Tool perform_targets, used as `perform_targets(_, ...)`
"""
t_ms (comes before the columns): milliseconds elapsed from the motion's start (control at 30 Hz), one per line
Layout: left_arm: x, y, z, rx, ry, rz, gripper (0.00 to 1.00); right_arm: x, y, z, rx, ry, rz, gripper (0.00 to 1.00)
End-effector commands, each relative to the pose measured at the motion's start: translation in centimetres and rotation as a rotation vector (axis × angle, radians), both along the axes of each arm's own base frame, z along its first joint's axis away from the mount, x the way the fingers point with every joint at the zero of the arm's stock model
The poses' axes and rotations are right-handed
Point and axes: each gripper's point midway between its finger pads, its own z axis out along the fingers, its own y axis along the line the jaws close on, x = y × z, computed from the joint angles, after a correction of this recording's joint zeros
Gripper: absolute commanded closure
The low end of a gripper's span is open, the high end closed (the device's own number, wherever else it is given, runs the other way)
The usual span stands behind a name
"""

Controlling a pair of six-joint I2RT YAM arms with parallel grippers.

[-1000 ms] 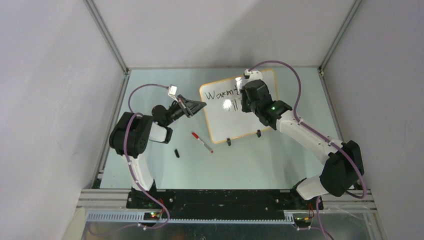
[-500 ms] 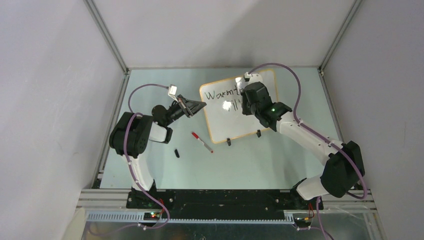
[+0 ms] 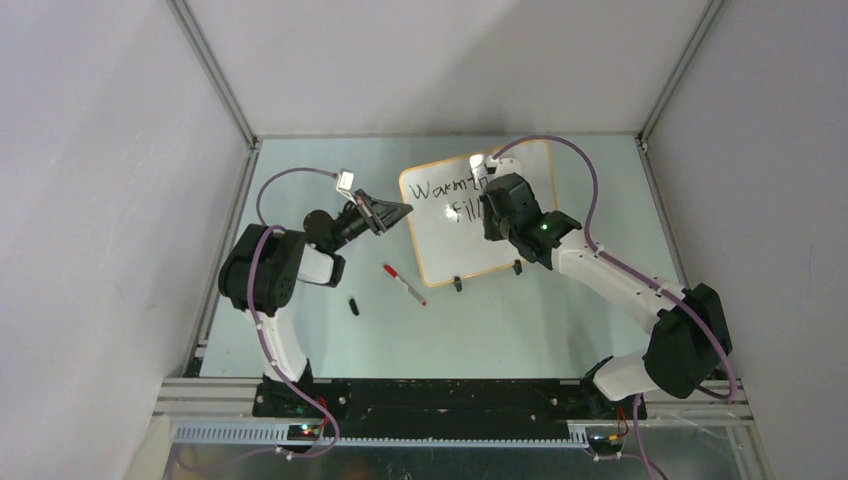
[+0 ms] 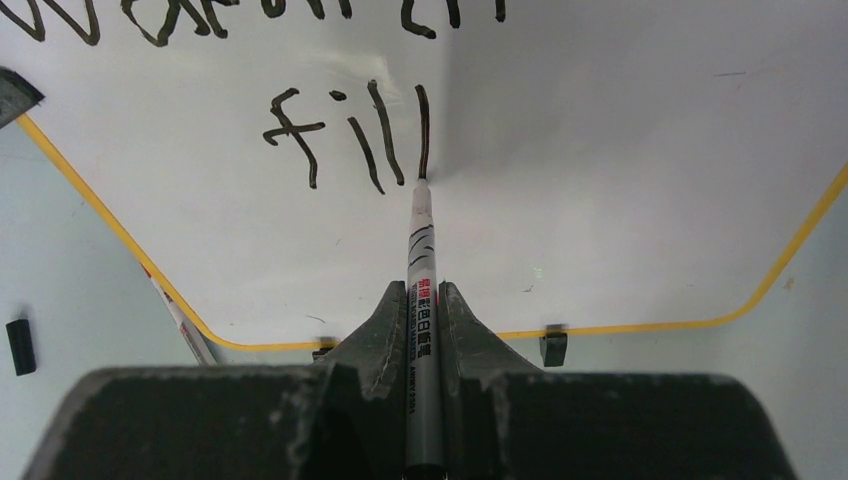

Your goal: Write a sentence on the whiteboard

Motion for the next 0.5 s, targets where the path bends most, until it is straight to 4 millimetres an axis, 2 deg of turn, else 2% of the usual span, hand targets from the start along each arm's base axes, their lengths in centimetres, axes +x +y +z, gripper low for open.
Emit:
perform_targets(0, -0.7, -0.1, 1.7, 0.019, -0.111, -0.013, 1.00, -0.3, -0.4, 0.4, 0.003, -0.013, -0.018, 1.00)
perform_targets(200, -0.8, -0.1, 1.6, 0.021, -0.109, -0.014, 1.00, -0.8, -0.7, 2.1, 0.030, -0.074, -0.025, 1.00)
perform_targets(333, -0.9, 0.0, 1.6, 0.022, -0.111, -0.011, 1.00, -1.4, -1.0, 4.3, 0.088, -0.170, -0.027, 1.00)
perform_targets(467, -0.9, -0.1, 1.6, 0.022, -0.111, -0.013, 1.00, -1.8, -1.6, 5.6, 0.138, -0.243, -0.042, 1.00)
